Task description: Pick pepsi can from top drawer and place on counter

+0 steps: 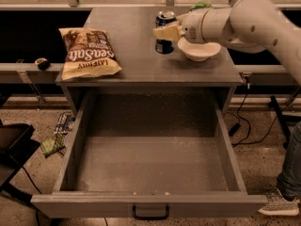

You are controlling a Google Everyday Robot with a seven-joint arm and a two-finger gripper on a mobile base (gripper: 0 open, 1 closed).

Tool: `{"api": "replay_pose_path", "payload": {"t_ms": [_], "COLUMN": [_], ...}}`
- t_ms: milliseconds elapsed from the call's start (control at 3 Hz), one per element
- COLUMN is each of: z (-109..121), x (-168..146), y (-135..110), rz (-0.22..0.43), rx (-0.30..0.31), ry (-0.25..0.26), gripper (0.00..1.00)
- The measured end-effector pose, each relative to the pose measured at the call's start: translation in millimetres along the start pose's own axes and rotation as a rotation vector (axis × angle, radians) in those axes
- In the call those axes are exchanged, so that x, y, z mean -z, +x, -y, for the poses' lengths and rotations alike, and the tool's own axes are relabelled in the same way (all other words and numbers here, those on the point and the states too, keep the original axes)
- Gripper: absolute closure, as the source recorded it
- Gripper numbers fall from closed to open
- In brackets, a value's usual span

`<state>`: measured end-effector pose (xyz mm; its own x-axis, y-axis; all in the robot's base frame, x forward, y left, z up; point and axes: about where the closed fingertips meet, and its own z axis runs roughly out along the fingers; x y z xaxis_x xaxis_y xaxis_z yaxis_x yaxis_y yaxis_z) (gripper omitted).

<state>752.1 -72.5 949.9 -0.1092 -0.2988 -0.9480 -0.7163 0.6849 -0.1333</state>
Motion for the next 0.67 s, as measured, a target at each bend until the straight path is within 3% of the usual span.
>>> {"api": "replay_pose_path", "payload": {"t_ms": [333, 667], "z": [18, 25], "x": [-54, -84], "y": [28, 41], "rz": [0.007, 0.003], "rx": [-0.037, -0.058], "ry": [0.043, 0.049], "gripper": [1.0, 0.97]}}
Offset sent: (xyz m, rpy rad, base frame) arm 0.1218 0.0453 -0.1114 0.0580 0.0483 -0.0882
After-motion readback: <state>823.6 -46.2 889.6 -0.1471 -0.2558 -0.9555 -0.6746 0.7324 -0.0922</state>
